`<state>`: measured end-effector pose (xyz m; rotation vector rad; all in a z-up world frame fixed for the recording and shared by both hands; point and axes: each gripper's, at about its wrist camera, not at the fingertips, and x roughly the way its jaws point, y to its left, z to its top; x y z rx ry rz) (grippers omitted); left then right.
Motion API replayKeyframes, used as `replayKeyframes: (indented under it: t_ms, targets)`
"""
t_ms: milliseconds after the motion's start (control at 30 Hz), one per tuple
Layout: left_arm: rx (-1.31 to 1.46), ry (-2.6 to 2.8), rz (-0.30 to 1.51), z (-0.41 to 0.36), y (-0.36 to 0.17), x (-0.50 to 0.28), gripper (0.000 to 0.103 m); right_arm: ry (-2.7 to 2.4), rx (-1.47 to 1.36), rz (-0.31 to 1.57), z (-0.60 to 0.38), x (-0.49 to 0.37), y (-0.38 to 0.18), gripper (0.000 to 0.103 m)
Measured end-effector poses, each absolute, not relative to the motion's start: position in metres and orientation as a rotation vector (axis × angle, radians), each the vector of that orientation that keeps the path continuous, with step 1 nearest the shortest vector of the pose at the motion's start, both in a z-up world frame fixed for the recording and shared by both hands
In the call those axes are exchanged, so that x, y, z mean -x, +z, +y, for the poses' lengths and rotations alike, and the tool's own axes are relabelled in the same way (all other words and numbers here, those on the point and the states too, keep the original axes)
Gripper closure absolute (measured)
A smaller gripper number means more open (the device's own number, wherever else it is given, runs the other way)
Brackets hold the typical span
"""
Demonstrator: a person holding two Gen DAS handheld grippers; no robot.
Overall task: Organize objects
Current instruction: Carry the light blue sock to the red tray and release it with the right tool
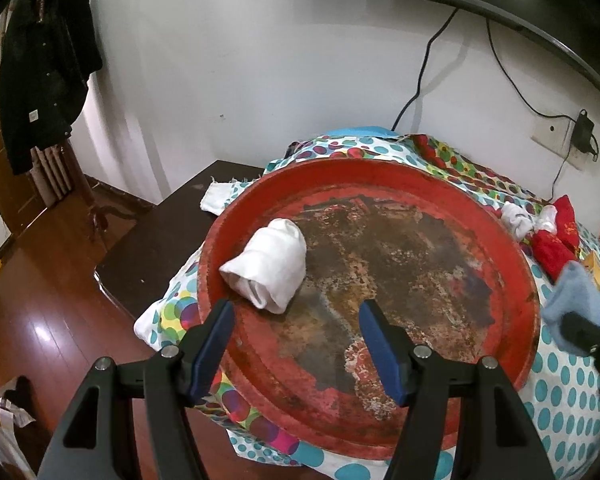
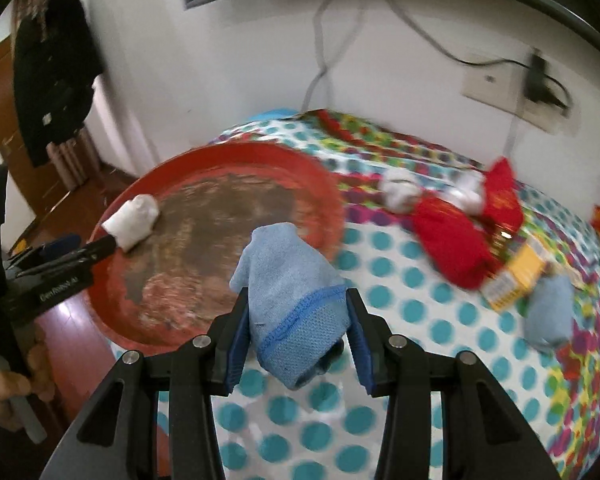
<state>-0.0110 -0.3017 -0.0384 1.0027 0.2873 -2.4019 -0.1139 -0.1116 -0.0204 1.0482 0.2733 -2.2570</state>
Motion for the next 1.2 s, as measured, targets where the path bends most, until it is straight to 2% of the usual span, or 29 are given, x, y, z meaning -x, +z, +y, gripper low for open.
replayKeyframes:
  t_ms: [333, 833, 1067, 1100, 1200]
  targets:
    - [-0.995, -2.376, 0.355, -0.310, -0.042, 0.008, 0.036, -2.151, -1.064, 0.397, -0.176, 0.103, -0.040, 0.061]
    - [-1.021, -2.366, 0.408, -0.316, -0.047, 0.009, 0.036, -2.069, -1.088, 0.465, -0.214, 0.097, -0.066, 0.060]
    - [-1.031, -2.365, 0.410, -0.316, -0.049, 0.011, 0.036, -2.092, -1.049, 0.473, -0.215, 0.092, -0.063, 0.045]
    - [-1.034, -2.365, 0.407, -0.315, -0.050, 0.011, 0.036, -2.100, -1.042, 0.470, -0.213, 0.093, -0.062, 0.040]
    - [-1.045, -2.370, 0.406, -0.314, -0.051, 0.012, 0.036, -2.111, -1.025, 0.457, -0.206, 0.094, -0.055, 0.037]
